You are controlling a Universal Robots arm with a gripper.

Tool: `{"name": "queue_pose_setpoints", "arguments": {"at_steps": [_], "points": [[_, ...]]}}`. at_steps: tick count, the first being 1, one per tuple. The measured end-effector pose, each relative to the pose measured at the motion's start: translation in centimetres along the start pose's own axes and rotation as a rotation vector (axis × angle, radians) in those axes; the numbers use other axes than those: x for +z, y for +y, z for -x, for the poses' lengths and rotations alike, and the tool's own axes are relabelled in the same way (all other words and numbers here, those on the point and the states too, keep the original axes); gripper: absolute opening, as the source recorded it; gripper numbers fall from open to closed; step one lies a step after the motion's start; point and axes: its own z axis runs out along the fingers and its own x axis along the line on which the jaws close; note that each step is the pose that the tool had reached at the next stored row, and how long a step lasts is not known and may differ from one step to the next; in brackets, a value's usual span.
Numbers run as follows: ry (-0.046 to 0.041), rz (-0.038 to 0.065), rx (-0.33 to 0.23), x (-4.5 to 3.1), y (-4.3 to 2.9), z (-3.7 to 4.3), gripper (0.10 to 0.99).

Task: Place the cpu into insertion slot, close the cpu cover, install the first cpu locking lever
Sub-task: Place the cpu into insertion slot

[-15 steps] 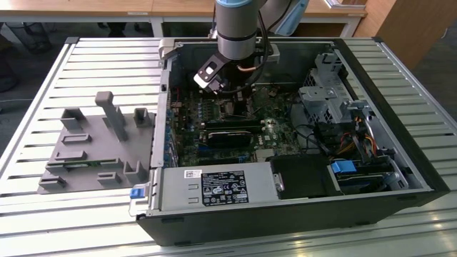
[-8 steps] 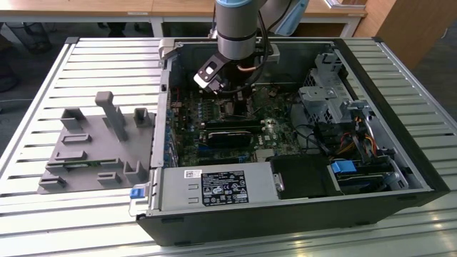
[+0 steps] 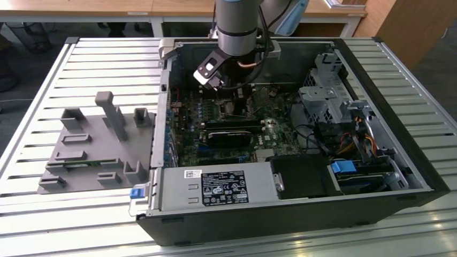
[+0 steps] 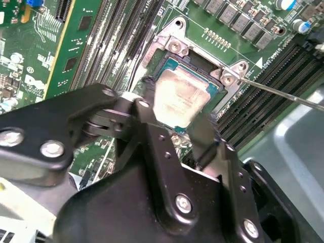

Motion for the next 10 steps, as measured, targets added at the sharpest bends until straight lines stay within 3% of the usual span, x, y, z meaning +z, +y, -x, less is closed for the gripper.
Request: {"name": "queue_pose_setpoints", "arguments": {"at_steps": [1, 6, 8, 9, 10], "points": [[0.0000, -0.001, 0.000, -0.12, 0.02, 0.00, 0.525], [0.0002, -0.012, 0.000, -0.24, 0.21, 0.00, 0.290], [-0.0002, -0.017, 0.000, -0.26, 0.28, 0.00, 0.290], [-0.0002, -0.019, 0.000, -0.27, 0.30, 0.00, 0.173], [-0.0003, -0.019, 0.000, -0.29, 0.31, 0.00, 0.114]]}}
